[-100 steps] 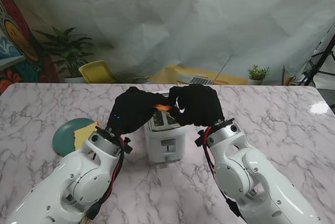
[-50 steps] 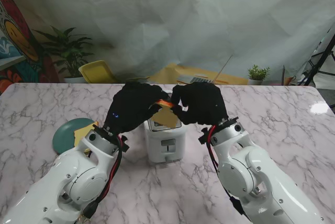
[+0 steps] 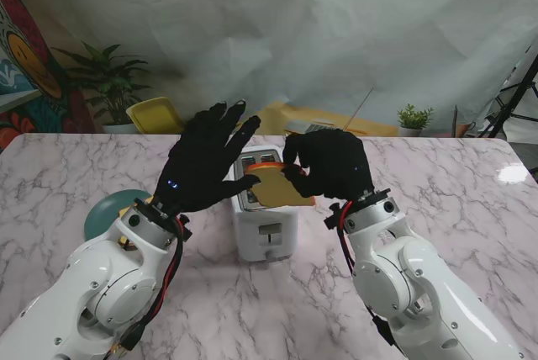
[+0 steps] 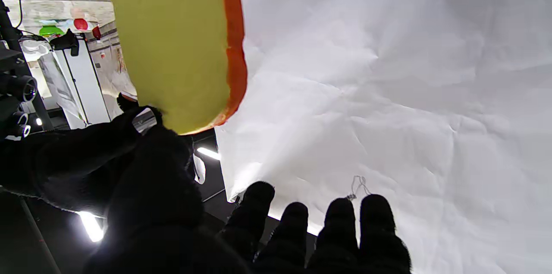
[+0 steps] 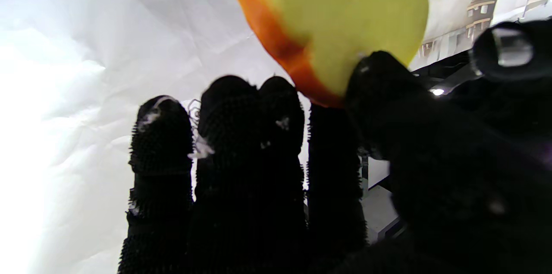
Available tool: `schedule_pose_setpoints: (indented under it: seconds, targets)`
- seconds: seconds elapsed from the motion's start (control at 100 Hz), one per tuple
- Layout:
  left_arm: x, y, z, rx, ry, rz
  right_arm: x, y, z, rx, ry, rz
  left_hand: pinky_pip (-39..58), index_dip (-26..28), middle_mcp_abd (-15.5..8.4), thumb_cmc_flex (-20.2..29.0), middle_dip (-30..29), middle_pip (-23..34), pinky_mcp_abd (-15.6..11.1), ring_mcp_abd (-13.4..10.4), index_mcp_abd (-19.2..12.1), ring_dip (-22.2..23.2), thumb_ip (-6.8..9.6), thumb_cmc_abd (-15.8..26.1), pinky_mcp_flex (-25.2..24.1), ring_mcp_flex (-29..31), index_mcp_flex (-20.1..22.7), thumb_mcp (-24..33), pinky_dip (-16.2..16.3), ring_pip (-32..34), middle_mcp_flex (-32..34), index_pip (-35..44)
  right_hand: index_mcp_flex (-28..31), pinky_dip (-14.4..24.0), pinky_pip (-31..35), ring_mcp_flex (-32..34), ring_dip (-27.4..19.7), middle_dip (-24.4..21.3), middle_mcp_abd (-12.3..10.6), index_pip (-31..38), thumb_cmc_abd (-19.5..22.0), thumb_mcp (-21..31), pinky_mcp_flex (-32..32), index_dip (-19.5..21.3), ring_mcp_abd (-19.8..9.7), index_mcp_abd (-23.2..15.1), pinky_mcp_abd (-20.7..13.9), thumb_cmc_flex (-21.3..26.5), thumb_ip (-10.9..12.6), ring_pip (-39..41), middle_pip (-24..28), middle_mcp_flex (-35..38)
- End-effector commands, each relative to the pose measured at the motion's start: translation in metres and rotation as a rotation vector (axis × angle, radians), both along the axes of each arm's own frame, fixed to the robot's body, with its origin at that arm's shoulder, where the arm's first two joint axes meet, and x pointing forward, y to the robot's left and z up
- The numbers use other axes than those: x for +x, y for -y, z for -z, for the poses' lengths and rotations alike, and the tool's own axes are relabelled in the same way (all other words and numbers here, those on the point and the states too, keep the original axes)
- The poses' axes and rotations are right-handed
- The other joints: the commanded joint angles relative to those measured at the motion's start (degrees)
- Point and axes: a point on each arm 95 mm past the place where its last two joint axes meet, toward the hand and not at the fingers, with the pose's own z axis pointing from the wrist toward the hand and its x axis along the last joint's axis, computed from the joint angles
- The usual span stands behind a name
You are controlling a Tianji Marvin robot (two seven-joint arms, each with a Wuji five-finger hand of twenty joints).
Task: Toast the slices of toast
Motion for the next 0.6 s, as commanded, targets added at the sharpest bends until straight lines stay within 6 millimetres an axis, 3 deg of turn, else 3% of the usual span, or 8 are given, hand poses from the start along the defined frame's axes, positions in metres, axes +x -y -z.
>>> schedule_pose_setpoints:
  seconds: [0.0, 0.59]
  targets:
    - [-0.001, -0.002, -0.001, 0.009, -0.009, -0.006, -0.002, 0.001, -0.003, 0.009, 0.007, 0.014, -3.4, -0.3, 1.1, -2.2, 0.0, -1.9, 0.3, 0.8, 1.6, -1.1, 1.18, 2.9, -1.2, -2.0, -2.3, -0.9, -1.7, -2.6, -3.0, -1.6, 3.5, 0.5, 0.5, 1.1, 1.0, 0.3, 3.9, 2.0, 1.1, 2.8, 0.7, 2.1, -1.9, -1.9, 1.2, 3.2, 0.0, 2.4, 1.7, 0.5]
    - [0.008, -0.022, 0.005, 0.012, -0.127, -0.014, -0.004, 0.015, -0.012, -0.027, 0.018, 0.13, -9.7, -0.4, 0.8, -6.4, -0.1, -3.6, -0.3, 0.2, 2.1, -2.7, 1.07, 6.6, -0.6, -2.5, -3.6, -1.3, -3.4, -5.0, -2.7, -2.7, 4.3, 0.0, 0.7, 1.3, 1.3, -0.7, 3.3, 2.4, -0.3, 3.8, 3.3, 0.8, -3.3, -1.4, 0.0, 1.3, -0.3, 4.2, 2.1, 1.8]
